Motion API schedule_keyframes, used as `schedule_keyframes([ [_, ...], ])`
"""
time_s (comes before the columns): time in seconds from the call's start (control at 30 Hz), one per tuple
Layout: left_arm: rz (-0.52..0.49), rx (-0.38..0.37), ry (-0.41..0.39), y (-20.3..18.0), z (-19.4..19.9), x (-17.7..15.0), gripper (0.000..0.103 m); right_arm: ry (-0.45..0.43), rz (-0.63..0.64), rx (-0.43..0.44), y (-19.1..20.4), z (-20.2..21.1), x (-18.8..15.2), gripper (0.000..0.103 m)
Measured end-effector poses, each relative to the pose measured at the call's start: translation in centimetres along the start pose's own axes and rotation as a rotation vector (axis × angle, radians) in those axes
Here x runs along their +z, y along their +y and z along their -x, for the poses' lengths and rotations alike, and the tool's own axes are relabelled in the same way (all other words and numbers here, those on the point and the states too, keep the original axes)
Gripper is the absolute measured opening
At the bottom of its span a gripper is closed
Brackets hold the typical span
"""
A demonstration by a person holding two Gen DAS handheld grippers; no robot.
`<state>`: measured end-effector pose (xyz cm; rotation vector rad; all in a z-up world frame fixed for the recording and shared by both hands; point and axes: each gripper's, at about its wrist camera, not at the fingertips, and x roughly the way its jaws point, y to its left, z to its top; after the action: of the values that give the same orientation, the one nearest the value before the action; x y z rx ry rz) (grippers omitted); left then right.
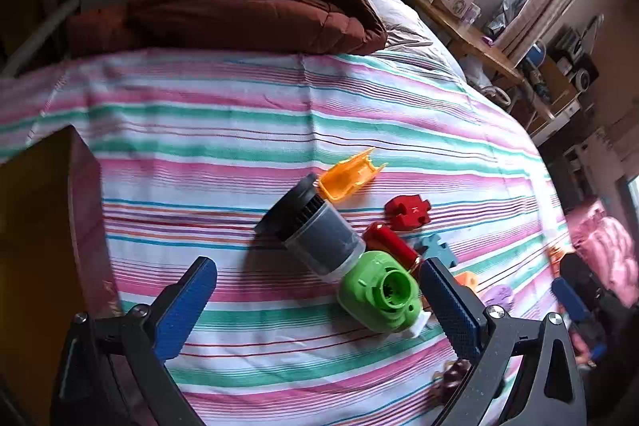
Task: Organize rigid objects
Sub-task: 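Close the left tool on the black-capped clear cylinder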
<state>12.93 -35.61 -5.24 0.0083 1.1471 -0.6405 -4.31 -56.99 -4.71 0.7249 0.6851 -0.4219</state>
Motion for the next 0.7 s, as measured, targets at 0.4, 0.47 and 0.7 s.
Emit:
schedule_keyframes([
  [0.4,0.219,-0.122,0.131,2.0,-3.6,1.4,0.082,-0.001,-0.021,0.023,-0.2,0.1,0.3,0.103],
  [0.47,0.231,-0.116,0.131,1.9,-4.4,1.7,0.082,-0.004,-0.021,0.027,-0.2,0.2,0.3,0.103],
  [0.7,0.127,-0.034,0.065,1.5,-6.7,2.2,0.046,0.008,-0.01,0.016,-0.1,-0.2,0.3,0.103],
])
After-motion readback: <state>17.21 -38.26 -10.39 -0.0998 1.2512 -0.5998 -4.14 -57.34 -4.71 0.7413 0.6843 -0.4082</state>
